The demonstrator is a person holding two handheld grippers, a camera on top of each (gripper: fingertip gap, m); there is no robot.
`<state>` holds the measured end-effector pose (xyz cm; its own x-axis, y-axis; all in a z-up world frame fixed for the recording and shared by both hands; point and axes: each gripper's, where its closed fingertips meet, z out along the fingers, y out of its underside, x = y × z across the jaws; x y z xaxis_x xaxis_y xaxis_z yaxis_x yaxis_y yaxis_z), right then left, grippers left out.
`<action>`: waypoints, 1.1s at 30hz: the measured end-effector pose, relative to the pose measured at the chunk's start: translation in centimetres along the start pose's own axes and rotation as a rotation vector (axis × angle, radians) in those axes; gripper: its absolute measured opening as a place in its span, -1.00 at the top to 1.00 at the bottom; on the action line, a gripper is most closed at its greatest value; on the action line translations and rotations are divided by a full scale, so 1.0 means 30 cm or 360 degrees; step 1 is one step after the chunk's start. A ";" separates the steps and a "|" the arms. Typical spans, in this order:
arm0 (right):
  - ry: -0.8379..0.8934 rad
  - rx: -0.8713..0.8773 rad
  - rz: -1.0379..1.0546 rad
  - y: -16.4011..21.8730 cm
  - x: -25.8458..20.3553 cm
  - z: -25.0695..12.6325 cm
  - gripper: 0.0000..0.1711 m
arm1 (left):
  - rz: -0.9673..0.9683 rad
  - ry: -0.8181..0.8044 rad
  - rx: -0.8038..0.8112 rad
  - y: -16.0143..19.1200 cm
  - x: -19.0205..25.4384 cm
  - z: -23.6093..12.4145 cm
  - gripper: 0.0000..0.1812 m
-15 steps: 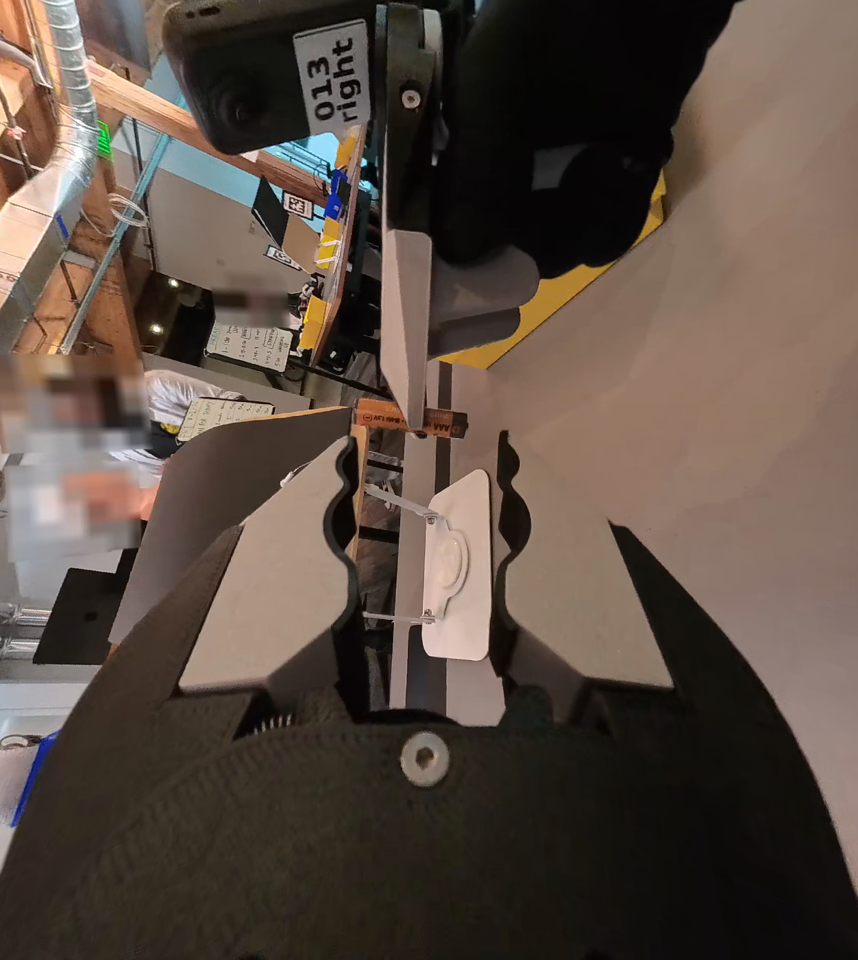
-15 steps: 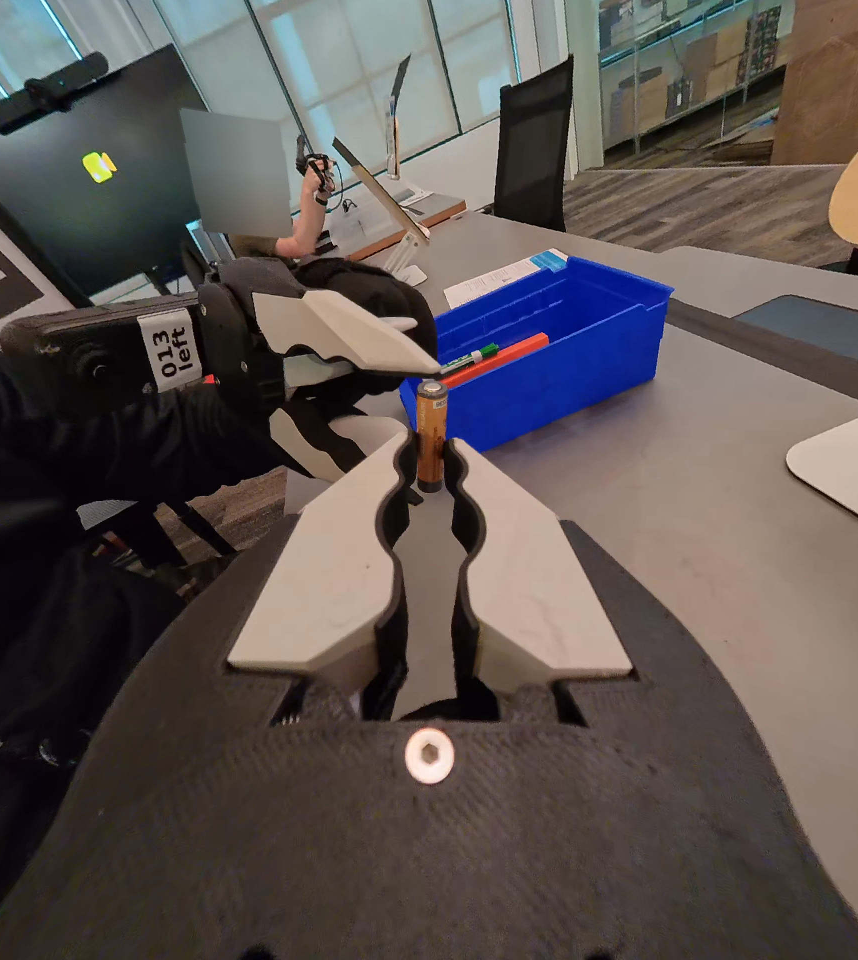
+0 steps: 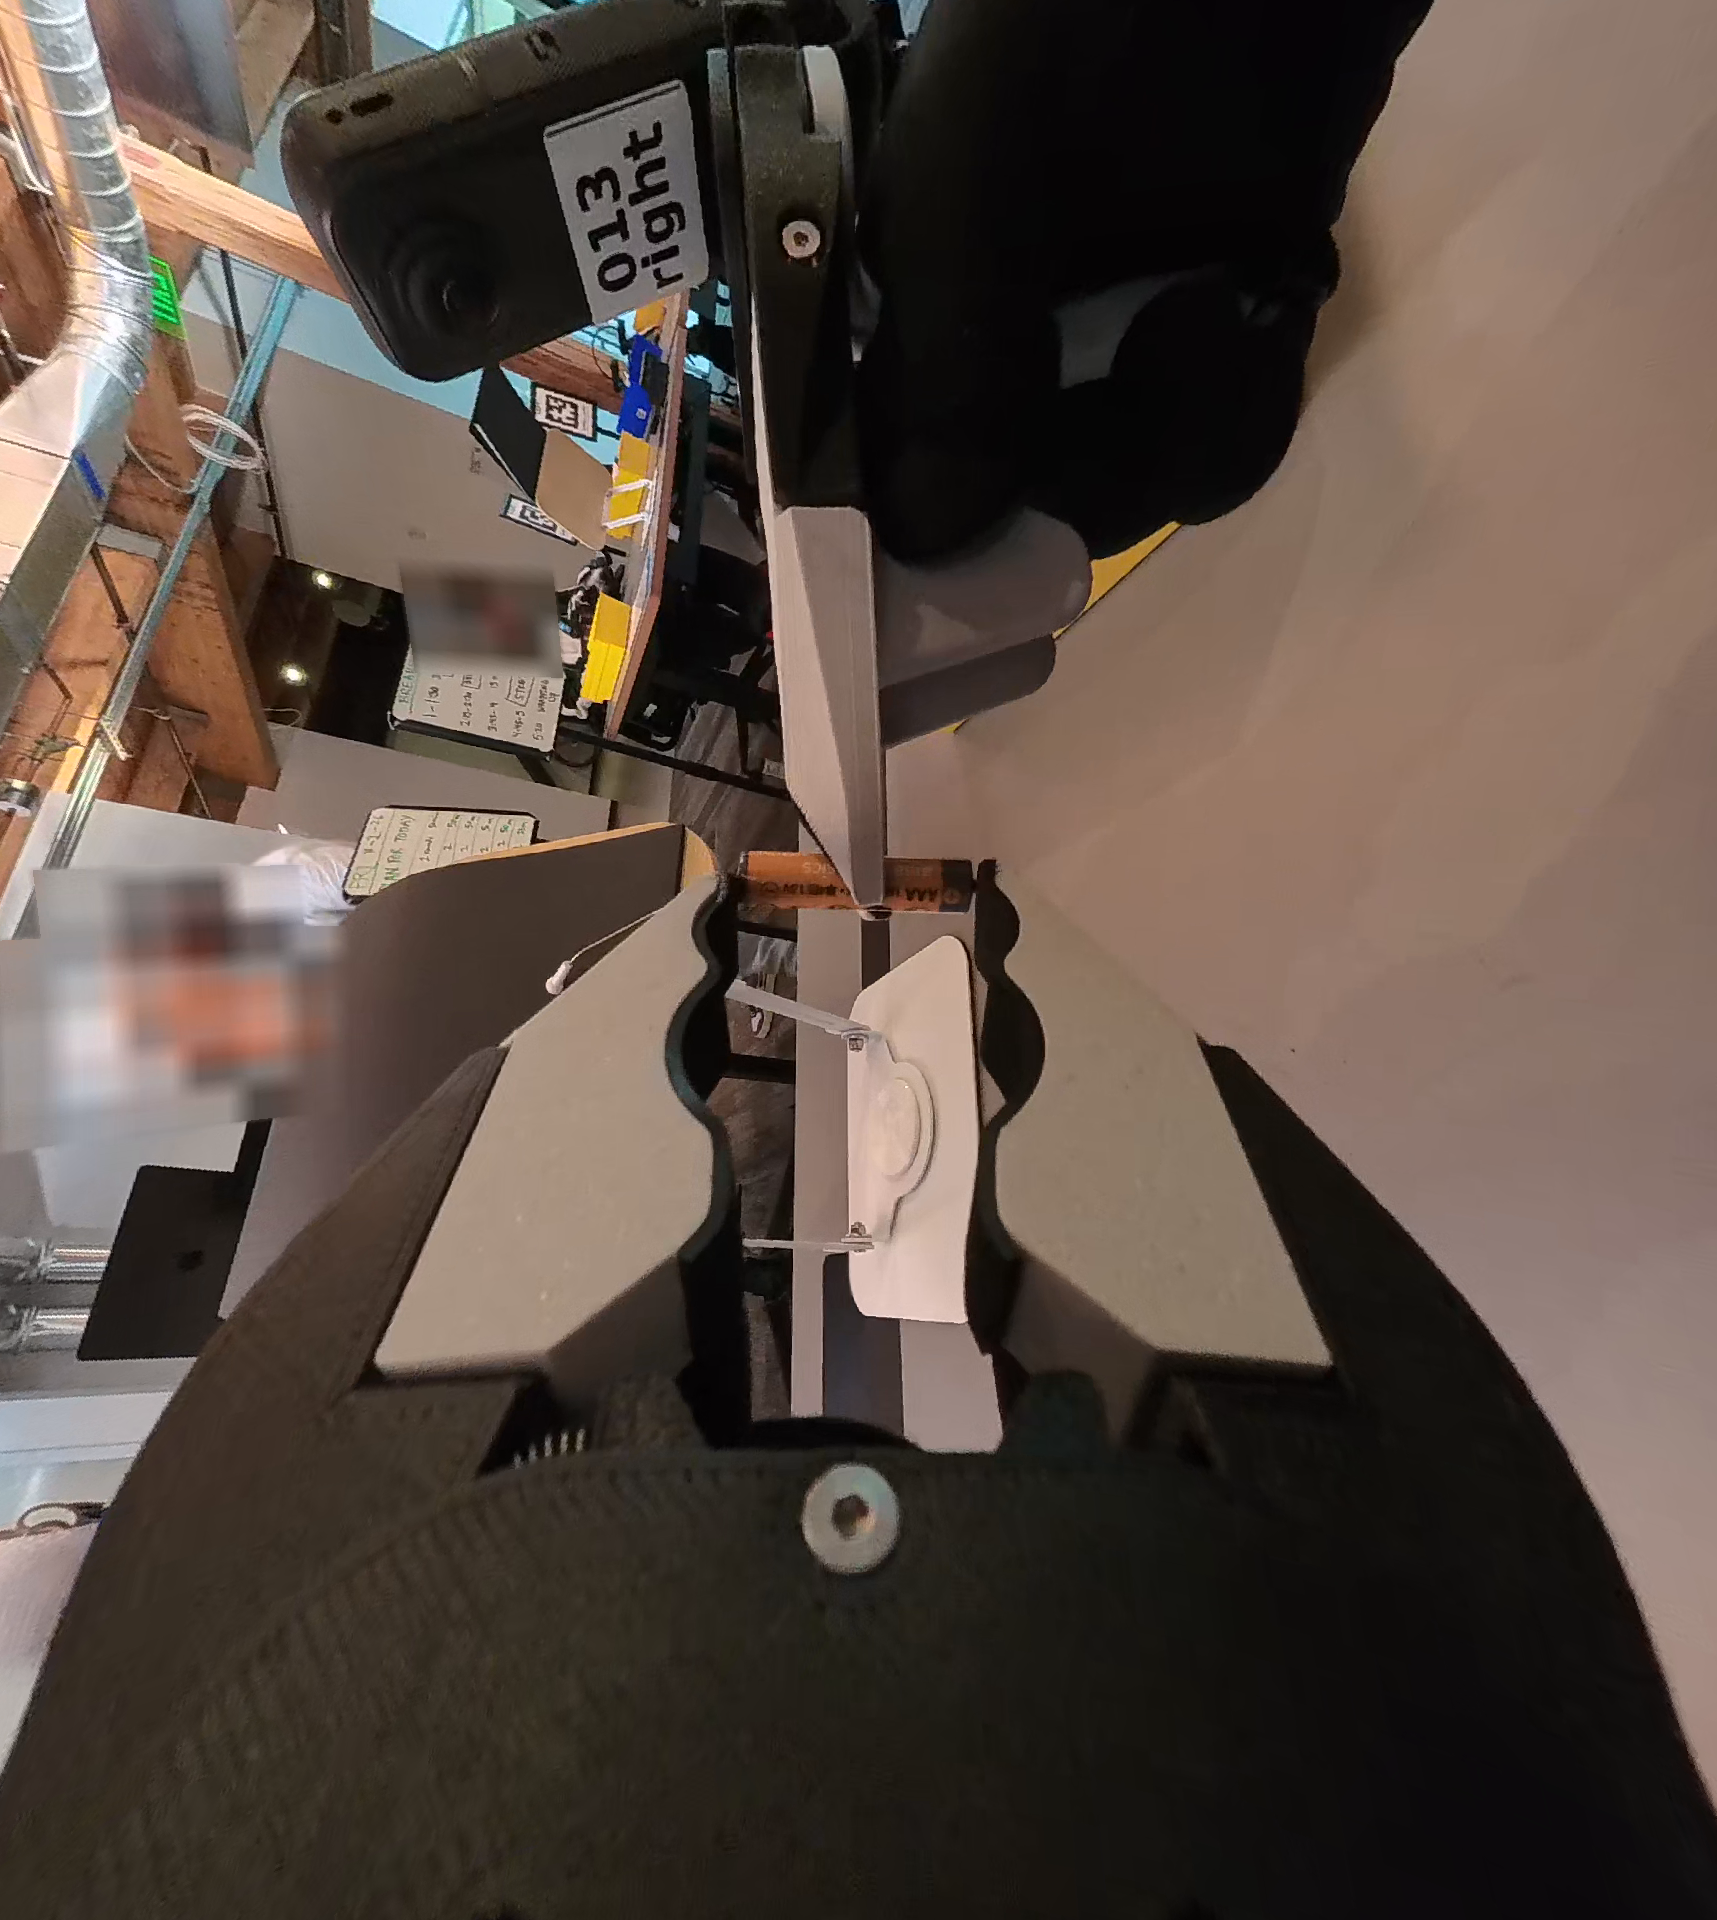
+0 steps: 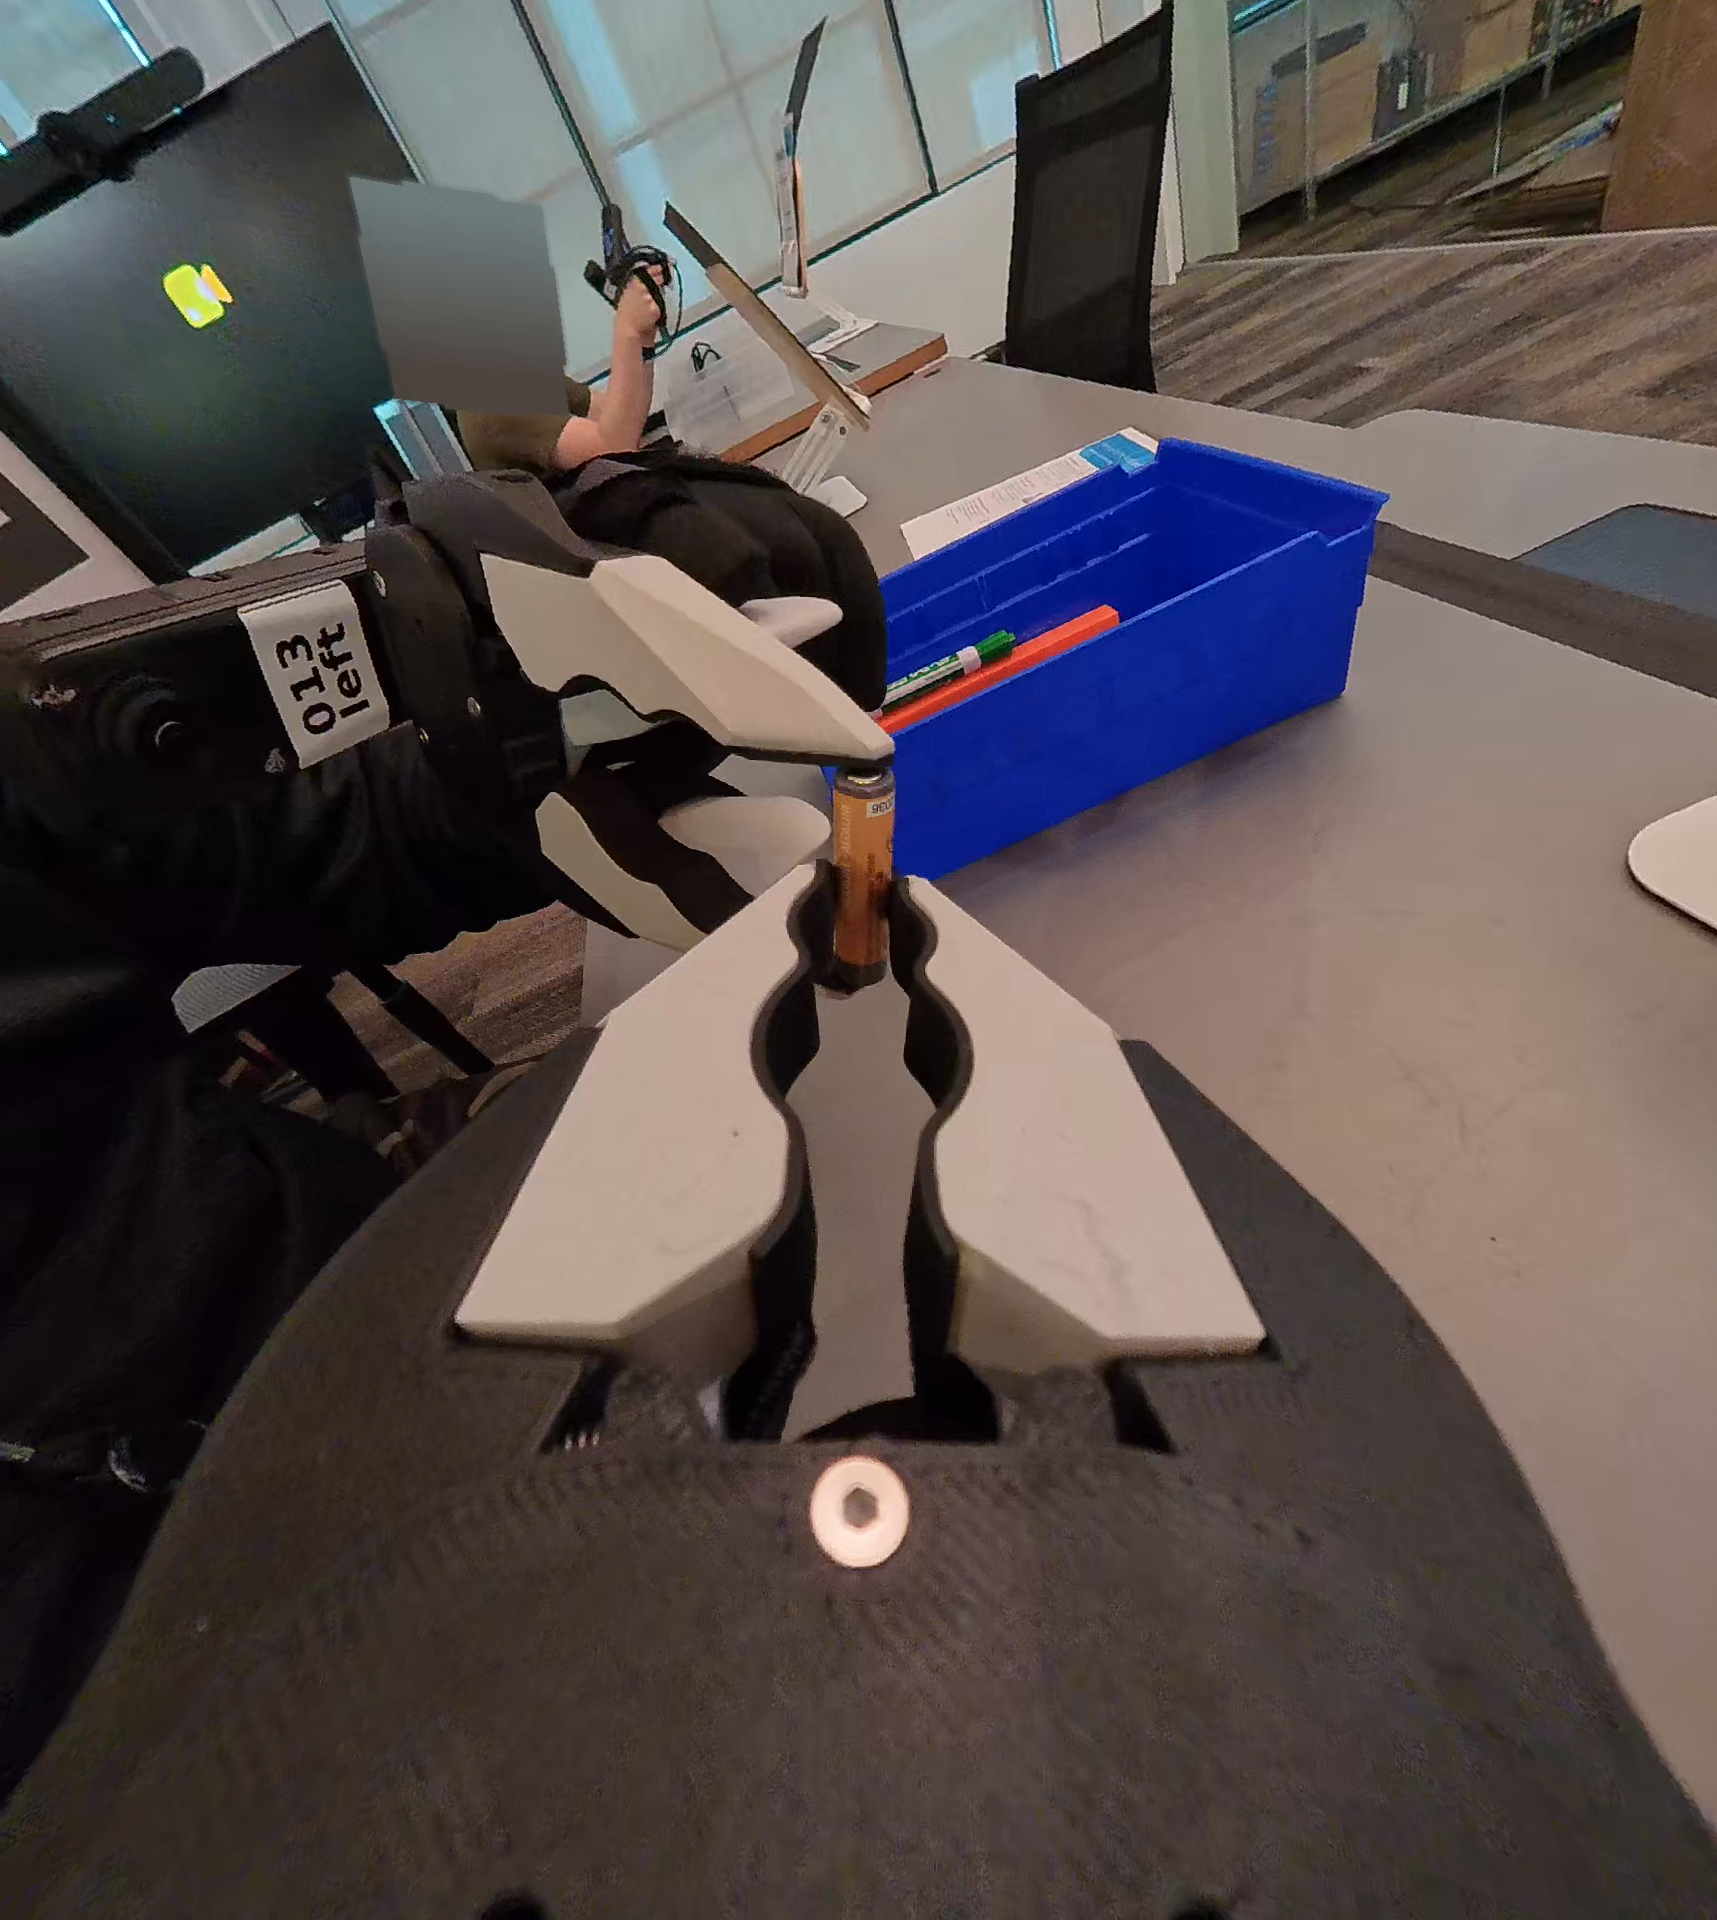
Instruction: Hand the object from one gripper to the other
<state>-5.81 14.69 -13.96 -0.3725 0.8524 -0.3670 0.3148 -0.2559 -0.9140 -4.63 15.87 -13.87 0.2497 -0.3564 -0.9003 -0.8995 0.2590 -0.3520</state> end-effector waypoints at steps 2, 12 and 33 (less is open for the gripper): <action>0.0001 -0.0002 0.0000 0.001 0.002 -0.002 0.91 | 0.0000 0.0007 -0.0001 0.000 0.001 0.003 0.53; 0.0017 0.0020 -0.0023 -0.002 0.006 -0.004 0.91 | -0.0019 0.0001 -0.0001 0.003 -0.004 0.005 0.54; 0.0460 -0.0282 -0.1655 -0.092 -0.107 -0.071 0.41 | -0.0634 0.0366 0.0456 -0.125 -0.089 -0.094 0.53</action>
<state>-3.62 13.61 -9.90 -0.3173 0.6946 0.6457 0.0945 0.7006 -0.7072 -2.94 13.34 -9.42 0.4377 -0.6559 -0.6150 -0.6091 0.2868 -0.7394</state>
